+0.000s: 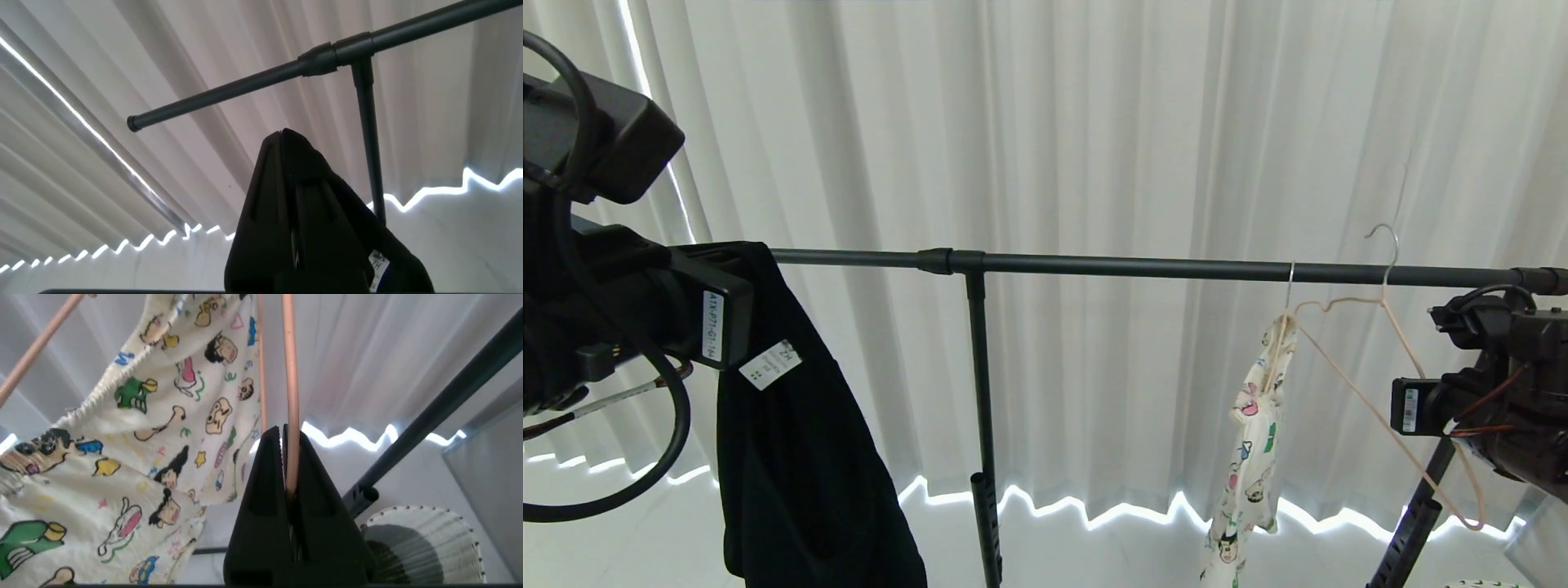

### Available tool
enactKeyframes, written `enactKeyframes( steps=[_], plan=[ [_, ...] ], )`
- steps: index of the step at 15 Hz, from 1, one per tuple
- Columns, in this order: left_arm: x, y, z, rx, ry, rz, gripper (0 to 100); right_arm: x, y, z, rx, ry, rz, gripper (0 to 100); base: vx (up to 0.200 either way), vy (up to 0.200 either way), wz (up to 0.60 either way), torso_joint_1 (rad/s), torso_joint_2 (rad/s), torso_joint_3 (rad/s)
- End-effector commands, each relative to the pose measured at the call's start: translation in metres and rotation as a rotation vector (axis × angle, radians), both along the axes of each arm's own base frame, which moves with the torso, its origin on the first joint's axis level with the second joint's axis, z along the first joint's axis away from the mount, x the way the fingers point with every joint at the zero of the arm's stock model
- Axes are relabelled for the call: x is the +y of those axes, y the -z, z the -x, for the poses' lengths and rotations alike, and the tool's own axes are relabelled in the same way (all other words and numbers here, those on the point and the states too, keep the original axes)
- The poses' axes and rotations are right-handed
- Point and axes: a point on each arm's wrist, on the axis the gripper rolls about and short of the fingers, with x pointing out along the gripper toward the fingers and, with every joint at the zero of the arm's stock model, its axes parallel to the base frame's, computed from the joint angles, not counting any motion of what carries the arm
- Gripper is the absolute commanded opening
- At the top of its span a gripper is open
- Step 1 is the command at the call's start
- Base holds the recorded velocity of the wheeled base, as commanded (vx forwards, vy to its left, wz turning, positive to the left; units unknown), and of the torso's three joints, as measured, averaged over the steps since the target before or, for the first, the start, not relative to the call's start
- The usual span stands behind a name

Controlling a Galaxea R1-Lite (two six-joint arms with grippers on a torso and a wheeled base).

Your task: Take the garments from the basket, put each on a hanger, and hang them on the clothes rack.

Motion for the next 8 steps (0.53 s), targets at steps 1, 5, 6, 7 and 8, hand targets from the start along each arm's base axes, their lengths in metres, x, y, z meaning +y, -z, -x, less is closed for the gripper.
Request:
enactKeyframes(
  steps=[1,5,6,7,8],
  plan=[
    [0.0,0.0,0.0,0.002,-0.001,-0.001,0,-0.002,0.0,0.008,-0.008,0.0,-0.002,0,-0.2,0.0,0.0,0.007,0.01,0.007],
    [0.0,0.0,0.0,0.002,-0.001,0.001,0,-0.005,-0.006,0.021,-0.037,-0.002,-0.002,0,-0.2,0.0,0.0,0.004,0.01,0.004],
    [0.0,0.0,0.0,0.002,-0.001,0.001,0,-0.006,-0.008,0.022,-0.046,-0.003,-0.001,0,-0.2,0.0,0.0,-0.007,0.0,0.002],
    [0.0,0.0,0.0,0.002,-0.001,-0.001,0,-0.006,-0.009,0.023,-0.052,-0.004,-0.001,0,-0.2,0.0,0.0,-0.007,0.01,0.012],
    [0.0,0.0,0.0,0.002,-0.001,0.001,0,-0.006,-0.01,0.024,-0.055,-0.006,0.0,0,-0.2,0.0,0.0,-0.002,0.0,0.007]
  ],
)
